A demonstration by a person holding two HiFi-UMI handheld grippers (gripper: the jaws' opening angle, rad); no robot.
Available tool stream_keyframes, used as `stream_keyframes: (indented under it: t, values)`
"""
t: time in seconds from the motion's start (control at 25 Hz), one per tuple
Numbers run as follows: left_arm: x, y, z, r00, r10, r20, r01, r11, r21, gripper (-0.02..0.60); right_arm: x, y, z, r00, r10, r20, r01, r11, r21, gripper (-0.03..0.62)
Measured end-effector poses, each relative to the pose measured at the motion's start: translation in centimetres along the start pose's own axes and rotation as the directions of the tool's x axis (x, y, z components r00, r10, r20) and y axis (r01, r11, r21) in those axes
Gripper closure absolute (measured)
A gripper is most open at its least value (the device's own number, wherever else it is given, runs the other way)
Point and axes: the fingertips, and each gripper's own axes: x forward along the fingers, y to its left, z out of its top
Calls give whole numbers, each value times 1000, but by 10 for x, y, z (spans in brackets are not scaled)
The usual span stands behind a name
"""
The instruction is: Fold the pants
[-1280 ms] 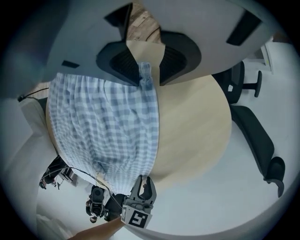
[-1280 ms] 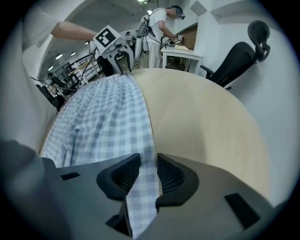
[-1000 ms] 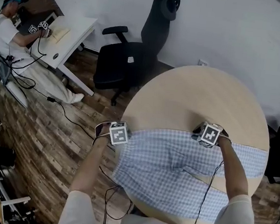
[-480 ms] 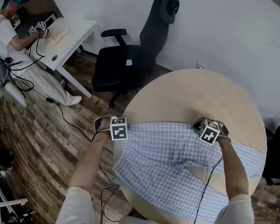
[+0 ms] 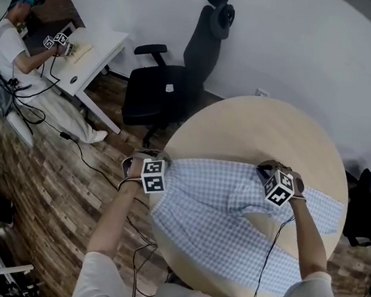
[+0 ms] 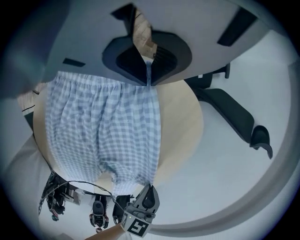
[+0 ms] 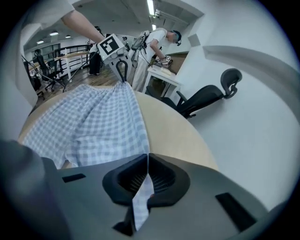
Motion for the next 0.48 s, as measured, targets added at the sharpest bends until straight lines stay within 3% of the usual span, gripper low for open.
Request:
stream_keyframes:
  t: [0.2,0.28,0.48]
  values:
    - [-35,-28,1,991,130,39,-132,990,53,526,-48,58,7,995,-98,-5,97,985,-142,560]
    - [-47,-43,1,984,169,53,-173,982,75,526,-64,87,10,993,-121,-10,118,981,-157,560]
    - [-62,-104,-6,985,159,72,-165,982,87,526,-96,171,12,990,-137,-40,127,973,-194,560]
